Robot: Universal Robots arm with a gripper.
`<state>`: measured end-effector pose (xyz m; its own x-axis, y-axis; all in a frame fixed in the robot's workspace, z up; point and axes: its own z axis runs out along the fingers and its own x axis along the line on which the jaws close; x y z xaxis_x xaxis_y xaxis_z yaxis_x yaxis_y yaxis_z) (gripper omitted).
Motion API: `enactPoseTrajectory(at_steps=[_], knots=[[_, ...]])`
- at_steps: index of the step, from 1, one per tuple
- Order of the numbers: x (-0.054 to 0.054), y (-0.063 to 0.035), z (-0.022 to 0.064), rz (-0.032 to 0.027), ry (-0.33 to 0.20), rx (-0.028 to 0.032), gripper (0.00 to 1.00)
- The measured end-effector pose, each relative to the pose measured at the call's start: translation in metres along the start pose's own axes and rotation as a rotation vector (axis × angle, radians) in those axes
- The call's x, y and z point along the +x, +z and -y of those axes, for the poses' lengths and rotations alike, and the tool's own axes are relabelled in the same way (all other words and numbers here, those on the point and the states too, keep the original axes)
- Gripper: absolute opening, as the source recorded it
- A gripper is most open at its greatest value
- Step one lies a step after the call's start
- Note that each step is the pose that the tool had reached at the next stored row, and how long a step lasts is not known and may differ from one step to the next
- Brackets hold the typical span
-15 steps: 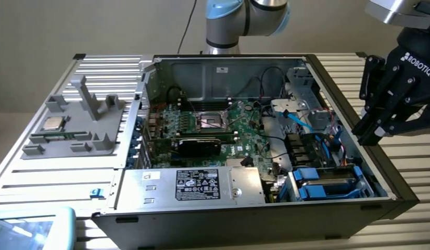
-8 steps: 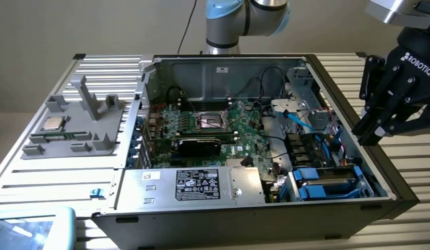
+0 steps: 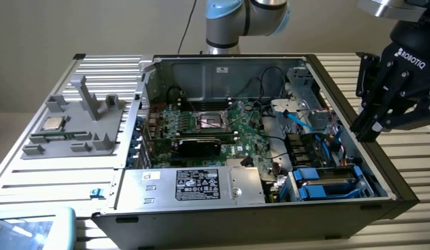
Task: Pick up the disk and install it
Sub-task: 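Insert the first disk wire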
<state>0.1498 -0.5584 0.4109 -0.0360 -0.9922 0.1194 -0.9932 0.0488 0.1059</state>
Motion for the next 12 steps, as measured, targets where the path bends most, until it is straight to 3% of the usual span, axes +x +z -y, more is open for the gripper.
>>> enactPoseTrajectory(at_steps=[4, 11, 12], knots=[[-0.008, 0.0000, -0.0071, -0.0178, 0.002, 0.0008, 0.25], [-0.017, 0.0034, -0.0239, -0.0560, 0.006, 0.0027, 0.25], [-0.019, 0.0042, -0.0264, -0.0589, 0.007, 0.0037, 0.25]])
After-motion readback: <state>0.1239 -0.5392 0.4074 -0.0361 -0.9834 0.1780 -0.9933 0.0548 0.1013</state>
